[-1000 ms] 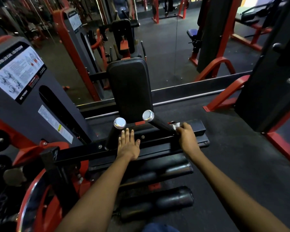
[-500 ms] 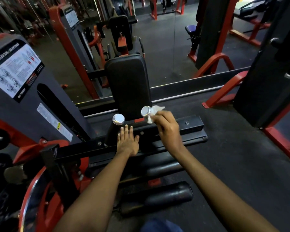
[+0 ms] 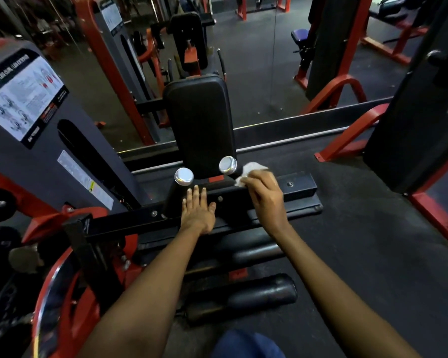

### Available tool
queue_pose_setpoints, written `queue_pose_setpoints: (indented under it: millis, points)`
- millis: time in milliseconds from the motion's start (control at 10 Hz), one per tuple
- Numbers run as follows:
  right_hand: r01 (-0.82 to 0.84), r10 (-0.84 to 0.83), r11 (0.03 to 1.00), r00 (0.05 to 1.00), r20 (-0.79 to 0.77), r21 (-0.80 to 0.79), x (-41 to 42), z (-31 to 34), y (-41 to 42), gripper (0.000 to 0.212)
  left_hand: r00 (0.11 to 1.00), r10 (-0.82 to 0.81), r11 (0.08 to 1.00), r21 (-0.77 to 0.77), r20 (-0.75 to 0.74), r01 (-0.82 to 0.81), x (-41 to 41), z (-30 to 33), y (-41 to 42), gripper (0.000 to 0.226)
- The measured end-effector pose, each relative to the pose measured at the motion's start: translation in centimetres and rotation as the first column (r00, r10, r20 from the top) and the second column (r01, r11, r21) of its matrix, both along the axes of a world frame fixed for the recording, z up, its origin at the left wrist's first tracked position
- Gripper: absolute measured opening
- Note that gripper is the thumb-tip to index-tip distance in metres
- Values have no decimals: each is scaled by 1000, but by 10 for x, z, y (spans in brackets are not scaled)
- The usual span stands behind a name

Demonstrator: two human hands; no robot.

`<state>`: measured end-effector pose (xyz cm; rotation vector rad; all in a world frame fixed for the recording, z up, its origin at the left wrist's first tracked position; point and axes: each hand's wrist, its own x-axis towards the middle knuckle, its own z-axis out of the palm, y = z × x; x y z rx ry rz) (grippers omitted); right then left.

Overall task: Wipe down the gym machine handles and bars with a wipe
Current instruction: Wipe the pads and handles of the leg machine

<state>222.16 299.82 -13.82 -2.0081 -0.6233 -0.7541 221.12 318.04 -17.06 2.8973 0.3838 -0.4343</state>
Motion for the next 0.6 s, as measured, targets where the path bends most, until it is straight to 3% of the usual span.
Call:
queue_pose_setpoints:
  millis: [100,200,300,400,500,600]
  points:
    - [131,-123,991,963,-239,19,-1,-40,-22,23,1000,1,1000,-1,15,-1,0,-1,0,59]
    - [239,-179,966,892,-415,99,-6,-39,-20,21,1000,6,1000,-3,18,-6,-1,-1,0,59]
    - [151,-74,951,958,-278,268,-15,8,7,15,1000,2,1000,0,24,-2,0,-1,-1,58]
    - [43,-11,972,990,-138,231,-13,32,21,19,1000,7,1000,-16,12,-7,0,0,-1,59]
    - [266,-156,924,919,-362,275,-2,4,3,21,1000,8,1000,-12,6,-8,-2,1,-1,59]
    - [380,-199,905,777,-598,193,8,-6,-14,22,1000,7,1000,-16,13,-6,-2,2,-2,59]
